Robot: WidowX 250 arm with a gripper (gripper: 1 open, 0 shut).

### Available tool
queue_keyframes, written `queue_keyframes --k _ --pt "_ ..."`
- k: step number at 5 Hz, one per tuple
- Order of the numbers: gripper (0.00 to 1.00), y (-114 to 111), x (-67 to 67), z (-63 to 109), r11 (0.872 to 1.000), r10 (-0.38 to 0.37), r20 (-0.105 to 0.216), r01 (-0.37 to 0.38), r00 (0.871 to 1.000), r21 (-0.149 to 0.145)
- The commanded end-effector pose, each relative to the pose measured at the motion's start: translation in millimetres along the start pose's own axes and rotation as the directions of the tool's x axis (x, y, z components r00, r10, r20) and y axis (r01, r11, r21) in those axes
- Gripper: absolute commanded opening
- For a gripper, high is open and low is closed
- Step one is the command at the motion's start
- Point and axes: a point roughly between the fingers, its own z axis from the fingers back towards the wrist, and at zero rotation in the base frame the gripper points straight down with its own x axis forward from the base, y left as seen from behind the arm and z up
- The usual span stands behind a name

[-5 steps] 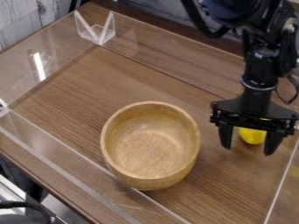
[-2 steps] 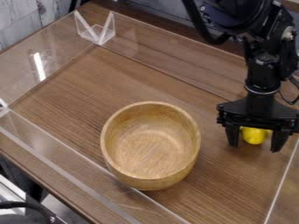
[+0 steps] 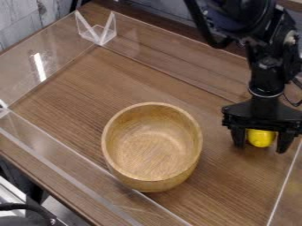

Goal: Put the lemon in the brown bowl

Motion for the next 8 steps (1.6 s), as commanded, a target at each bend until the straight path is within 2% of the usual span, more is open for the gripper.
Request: queue_keyframes --k 1,5,8 --pt "1.00 -7.4 3.8 10.0 1.000 -0.014 0.035 0.015 0.999 -0.026" --pt "1.00 -7.8 1.6 18.5 0.999 -0.046 0.049 0.047 0.998 -0.017" --pt "1.00 -8.8 2.6 22.3 0.998 -0.064 0.065 0.065 0.996 -0.021"
